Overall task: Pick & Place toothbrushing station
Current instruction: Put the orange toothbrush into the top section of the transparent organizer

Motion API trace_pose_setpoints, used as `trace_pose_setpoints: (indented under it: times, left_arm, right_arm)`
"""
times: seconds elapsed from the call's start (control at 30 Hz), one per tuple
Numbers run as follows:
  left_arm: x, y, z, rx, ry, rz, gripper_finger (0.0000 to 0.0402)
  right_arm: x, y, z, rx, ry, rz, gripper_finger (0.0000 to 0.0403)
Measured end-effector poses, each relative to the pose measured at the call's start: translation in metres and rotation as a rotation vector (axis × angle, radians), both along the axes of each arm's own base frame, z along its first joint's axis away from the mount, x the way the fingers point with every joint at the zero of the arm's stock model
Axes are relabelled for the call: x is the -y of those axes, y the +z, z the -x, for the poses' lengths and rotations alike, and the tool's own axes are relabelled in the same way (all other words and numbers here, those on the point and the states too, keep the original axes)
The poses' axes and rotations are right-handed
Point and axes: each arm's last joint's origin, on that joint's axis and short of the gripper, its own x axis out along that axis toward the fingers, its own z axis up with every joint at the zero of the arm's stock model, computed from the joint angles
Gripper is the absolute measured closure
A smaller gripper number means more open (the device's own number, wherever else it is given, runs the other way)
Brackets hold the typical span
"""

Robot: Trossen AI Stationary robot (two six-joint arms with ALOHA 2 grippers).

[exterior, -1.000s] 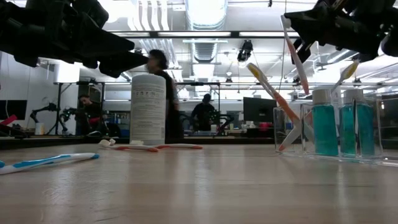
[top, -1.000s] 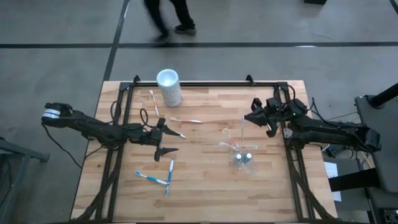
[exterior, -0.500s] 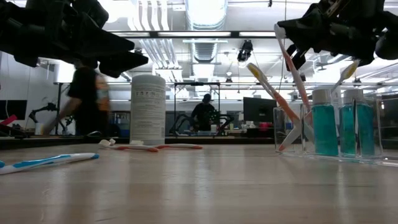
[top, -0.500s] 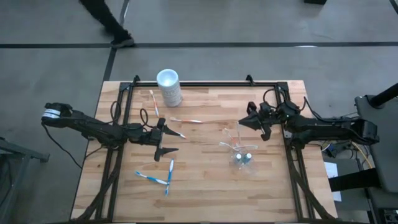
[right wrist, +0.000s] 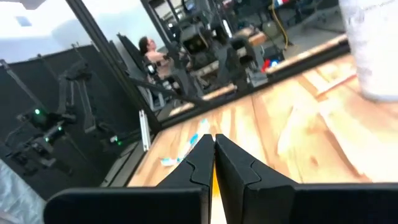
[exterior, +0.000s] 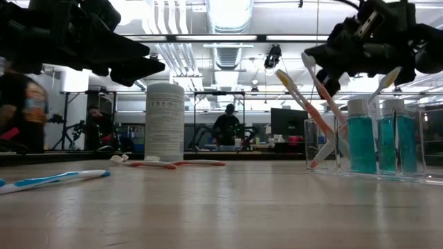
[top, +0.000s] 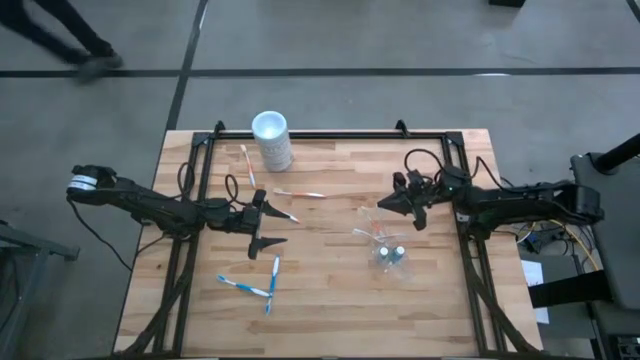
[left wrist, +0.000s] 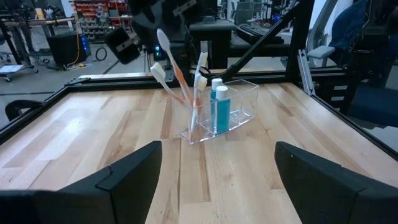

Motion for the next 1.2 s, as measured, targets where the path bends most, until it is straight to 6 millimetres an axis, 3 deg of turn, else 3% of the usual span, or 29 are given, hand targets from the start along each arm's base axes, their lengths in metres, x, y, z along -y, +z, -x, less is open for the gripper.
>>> trace_pose_setpoints:
  times: [0.3, 0.77, 1.2]
  left_arm:
    - [0.000, 0.000, 0.000, 0.000, 0.000, 0.000, 0.0083]
    - [0.000, 0.000, 0.000, 0.000, 0.000, 0.000, 0.0083]
    - [0.000, 0.000, 0.000, 0.000, 0.000, 0.000, 0.0083]
  right_arm:
    - [0.000, -0.016, -0.002, -0.084, 0.025, -0.038, 0.0394]
    - [0.000, -0.023, -0.004, -0.121, 0.028, -0.064, 0.0392]
    - [0.000, -0.017, -0.004, -0.085, 0.030, -0.039, 0.0312]
